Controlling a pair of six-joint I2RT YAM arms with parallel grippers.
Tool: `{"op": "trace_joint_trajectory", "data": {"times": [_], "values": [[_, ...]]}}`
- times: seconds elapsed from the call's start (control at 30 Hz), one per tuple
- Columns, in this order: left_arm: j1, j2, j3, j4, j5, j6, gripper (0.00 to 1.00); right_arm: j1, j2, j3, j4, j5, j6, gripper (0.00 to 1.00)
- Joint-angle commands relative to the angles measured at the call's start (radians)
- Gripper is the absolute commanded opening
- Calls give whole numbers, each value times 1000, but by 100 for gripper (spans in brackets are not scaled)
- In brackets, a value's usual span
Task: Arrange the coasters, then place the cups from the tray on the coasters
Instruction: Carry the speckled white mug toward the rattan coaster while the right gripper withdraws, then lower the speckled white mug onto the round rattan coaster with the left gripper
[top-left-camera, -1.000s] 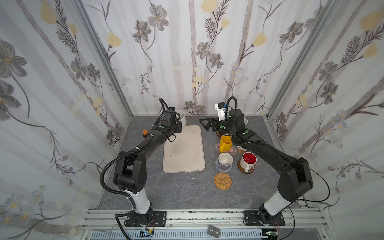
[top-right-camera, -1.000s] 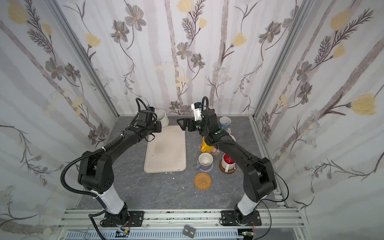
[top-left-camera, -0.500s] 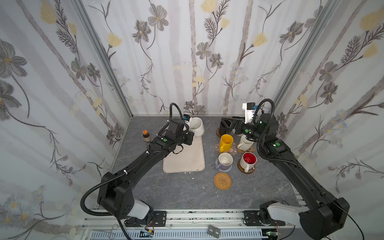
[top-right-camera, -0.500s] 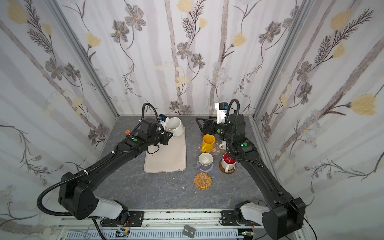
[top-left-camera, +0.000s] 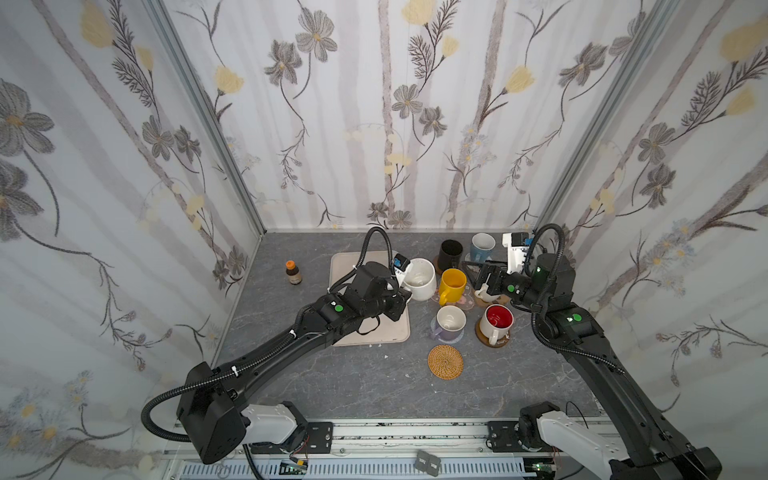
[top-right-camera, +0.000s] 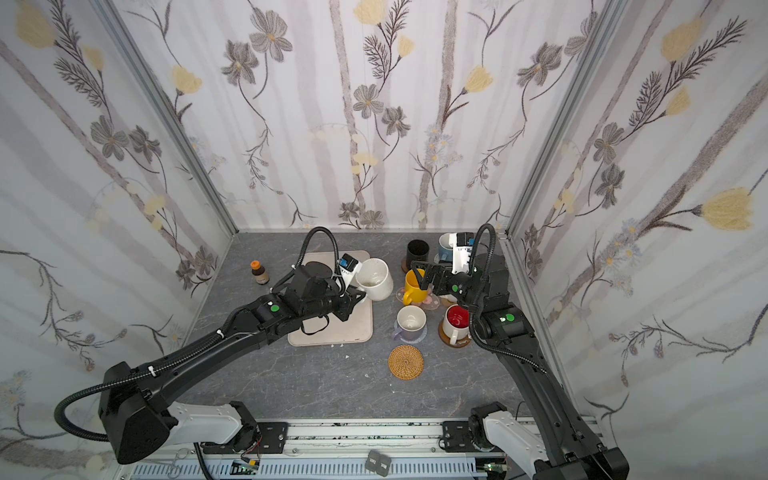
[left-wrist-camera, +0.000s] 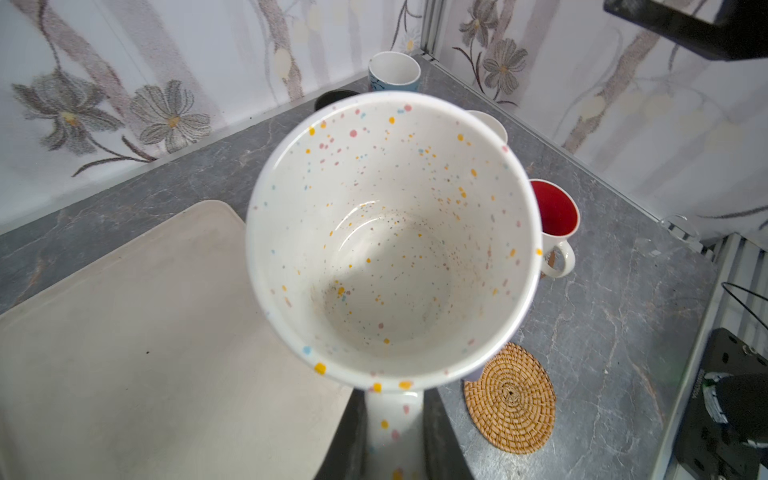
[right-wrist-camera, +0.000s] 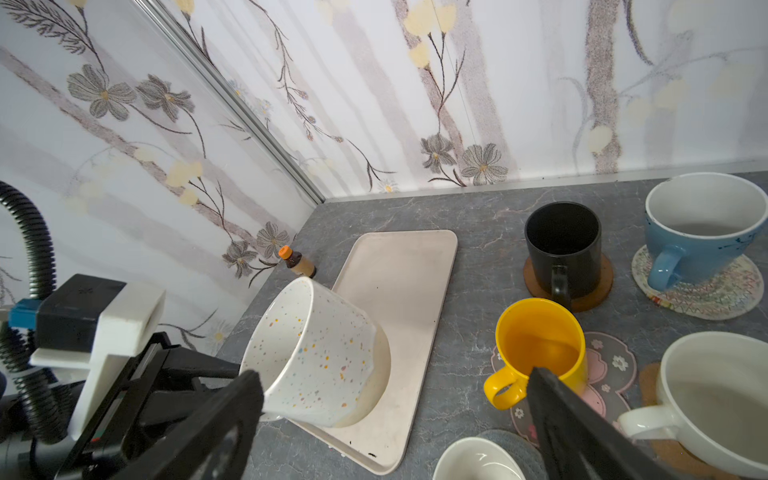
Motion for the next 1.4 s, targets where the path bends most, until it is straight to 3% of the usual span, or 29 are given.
{"op": "trace_joint_trajectory", "data": {"times": [0.0, 0.57, 1.37], "values": [[-43, 0, -9, 80, -34, 30, 0, -12, -13, -16, 11, 18, -19, 100], [-256, 49, -115, 142, 11, 109, 0, -117, -29, -143, 93, -22, 20, 100], [-303, 167, -245, 354, 71, 138, 0, -130, 1, -172, 129, -38, 18, 100]]}}
